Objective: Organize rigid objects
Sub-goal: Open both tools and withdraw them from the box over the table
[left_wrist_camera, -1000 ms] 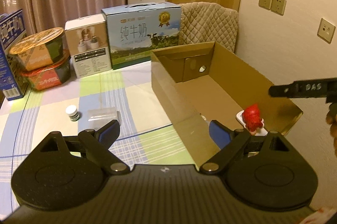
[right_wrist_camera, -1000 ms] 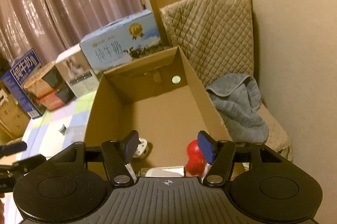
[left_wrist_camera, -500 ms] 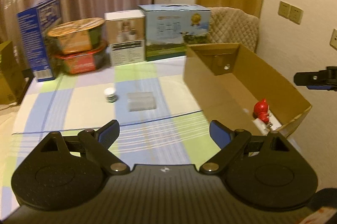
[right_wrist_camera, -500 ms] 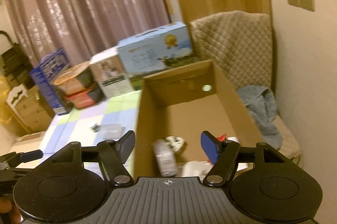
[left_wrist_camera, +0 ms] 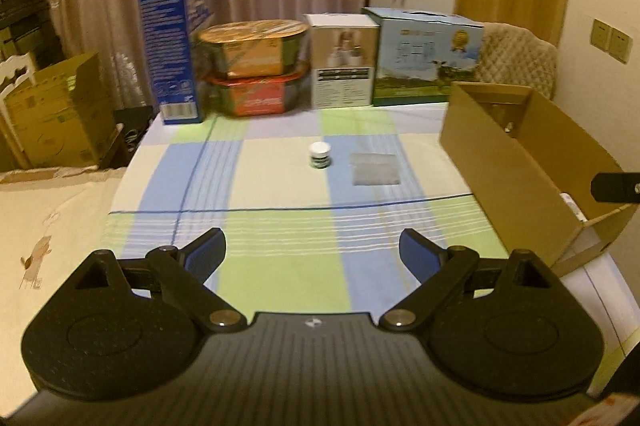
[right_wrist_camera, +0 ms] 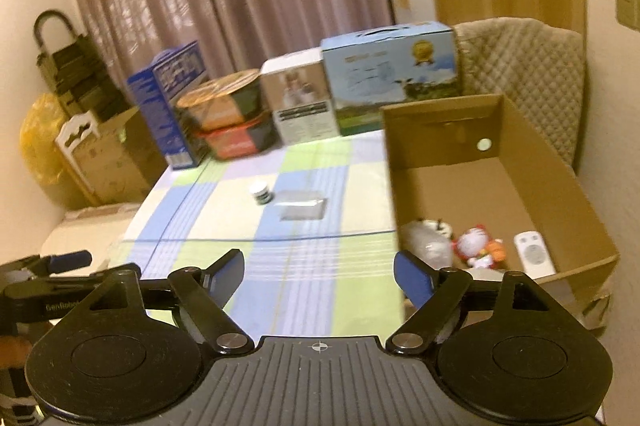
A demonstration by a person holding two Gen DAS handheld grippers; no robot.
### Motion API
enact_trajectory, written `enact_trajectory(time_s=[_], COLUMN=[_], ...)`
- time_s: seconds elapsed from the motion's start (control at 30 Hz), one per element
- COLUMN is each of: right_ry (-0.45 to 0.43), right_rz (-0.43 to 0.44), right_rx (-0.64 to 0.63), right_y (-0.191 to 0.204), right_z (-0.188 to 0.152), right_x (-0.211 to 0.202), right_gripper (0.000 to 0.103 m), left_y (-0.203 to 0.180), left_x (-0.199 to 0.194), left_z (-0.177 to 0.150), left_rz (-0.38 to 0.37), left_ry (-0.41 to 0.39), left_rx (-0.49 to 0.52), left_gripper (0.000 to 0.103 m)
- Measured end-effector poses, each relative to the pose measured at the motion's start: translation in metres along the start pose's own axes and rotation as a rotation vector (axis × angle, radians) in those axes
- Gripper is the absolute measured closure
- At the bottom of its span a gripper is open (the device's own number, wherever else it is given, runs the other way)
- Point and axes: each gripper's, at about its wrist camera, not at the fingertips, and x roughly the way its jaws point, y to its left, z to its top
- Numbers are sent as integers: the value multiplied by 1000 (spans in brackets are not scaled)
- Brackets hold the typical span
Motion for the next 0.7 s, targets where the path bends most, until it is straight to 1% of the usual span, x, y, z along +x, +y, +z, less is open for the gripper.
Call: enact_trajectory(time_s=[0.33,0.6,0.7], right_ry=[47,69,77], right_rz=[26,51,50], right_rx=[-62,-83,-84], right_y=[38,52,54], right_z=[-8,-11,-11], right_x=[38,73,87], right_gripper=[17,16,16], left_y=[34,54,61], left_x=[9,37,50], left_z=[-10,-13,-15], left_rz=[52,67,72], left_ry=[11,32,40], left_rx=[-47,-86,-100], left_gripper=[6,6,3])
